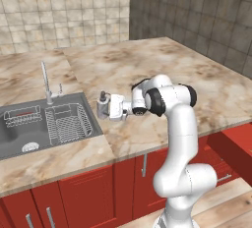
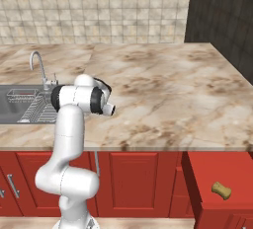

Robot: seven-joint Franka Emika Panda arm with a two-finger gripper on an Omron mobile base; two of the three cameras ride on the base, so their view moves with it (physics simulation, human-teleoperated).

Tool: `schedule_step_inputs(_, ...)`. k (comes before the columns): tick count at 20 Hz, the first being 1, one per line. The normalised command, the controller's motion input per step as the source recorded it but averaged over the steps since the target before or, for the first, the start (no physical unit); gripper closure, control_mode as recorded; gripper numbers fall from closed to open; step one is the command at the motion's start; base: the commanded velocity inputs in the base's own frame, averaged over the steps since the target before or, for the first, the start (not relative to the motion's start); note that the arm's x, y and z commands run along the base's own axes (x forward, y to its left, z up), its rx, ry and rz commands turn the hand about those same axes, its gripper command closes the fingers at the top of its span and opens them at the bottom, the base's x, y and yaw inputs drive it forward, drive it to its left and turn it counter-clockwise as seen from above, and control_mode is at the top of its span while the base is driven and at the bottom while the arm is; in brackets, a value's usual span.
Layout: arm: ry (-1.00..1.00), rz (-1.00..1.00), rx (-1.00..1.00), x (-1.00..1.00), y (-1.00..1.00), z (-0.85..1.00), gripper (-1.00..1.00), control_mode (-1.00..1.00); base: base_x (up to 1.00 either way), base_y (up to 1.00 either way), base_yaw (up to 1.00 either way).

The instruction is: Restock the sink supplies by placing the sponge and soap dispenser on the counter and next to the sink. Make sure the soap dispenser is upright.

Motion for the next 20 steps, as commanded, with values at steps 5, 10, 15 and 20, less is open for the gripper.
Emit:
schedule_step_inputs(5, -0.07, 0.0, 0.03, -0.02, -0.19, 0.0, -1.0, -1.0, 0.0, 0.0, 0.0)
schedule_step_inputs(10, 0.04, 0.0, 0.0, 0.0, -0.06, 0.0, -1.0, -1.0, 0.0, 0.0, 0.0)
schedule_step_inputs(15, 0.18, 0.0, -0.03, 0.01, 0.0, -0.02, -1.0, -1.0, 0.0, 0.0, 0.0)
schedule_step_inputs(20, 0.12, 0.0, -0.12, 0.0, -0.18, -0.34, -1.0, -1.0, 0.0, 0.0, 0.0)
